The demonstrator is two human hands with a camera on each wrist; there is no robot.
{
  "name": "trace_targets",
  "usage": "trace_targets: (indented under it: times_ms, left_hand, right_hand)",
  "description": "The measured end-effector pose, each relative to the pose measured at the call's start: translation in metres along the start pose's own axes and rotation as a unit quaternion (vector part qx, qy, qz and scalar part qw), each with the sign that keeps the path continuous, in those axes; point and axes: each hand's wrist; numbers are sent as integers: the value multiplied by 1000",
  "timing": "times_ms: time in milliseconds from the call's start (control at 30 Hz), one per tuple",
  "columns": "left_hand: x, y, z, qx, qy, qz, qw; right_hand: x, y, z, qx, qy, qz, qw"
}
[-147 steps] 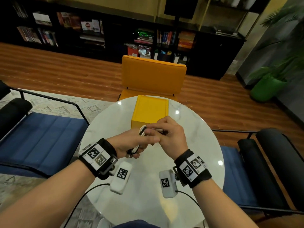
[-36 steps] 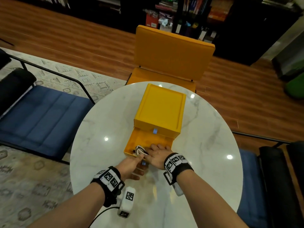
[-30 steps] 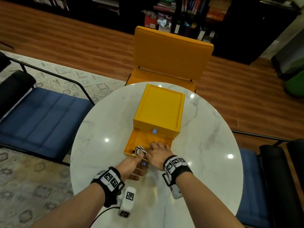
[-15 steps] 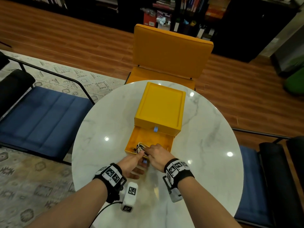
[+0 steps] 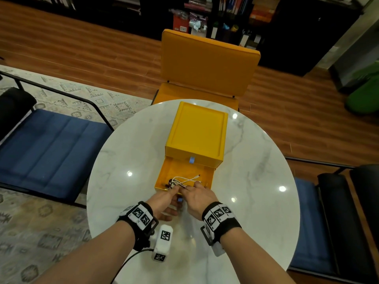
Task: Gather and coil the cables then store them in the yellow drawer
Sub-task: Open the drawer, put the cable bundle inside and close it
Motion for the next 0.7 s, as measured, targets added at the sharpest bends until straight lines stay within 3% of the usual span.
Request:
trace_targets:
  times_ms: [167, 267, 333, 400, 467, 600, 700]
  left_hand:
    - [-9, 10, 0, 104, -36, -27, 994]
    - [-23, 26, 12, 238, -105, 10, 966]
    - [-35, 39, 36, 328, -240, 97, 909]
    - [-41, 47, 68, 343, -387, 171, 839]
    - [-33, 47, 102, 377, -461, 174, 784]
    - [-4, 39, 144, 507, -394, 109, 759]
    - [5, 41, 148, 512, -416, 112, 743]
  right_hand:
    - [10, 5, 10, -18, -37, 17, 999]
    - [22, 6, 17, -14, -47, 23, 999]
    - [28, 6, 22, -9, -51, 38, 998]
    - [31, 7, 24, -4, -55, 39, 998]
    - [32, 6, 23, 0, -60, 32, 998]
    - [35, 6, 21, -13, -88, 50, 995]
    - [41, 10, 25, -3, -123, 86, 989]
Point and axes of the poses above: each hand's wrist, its own x-axis towards the middle knuckle, its own y-axis out of the back of the hand, z = x × y, and after that the axes turned 10 degrees about -x, right-handed
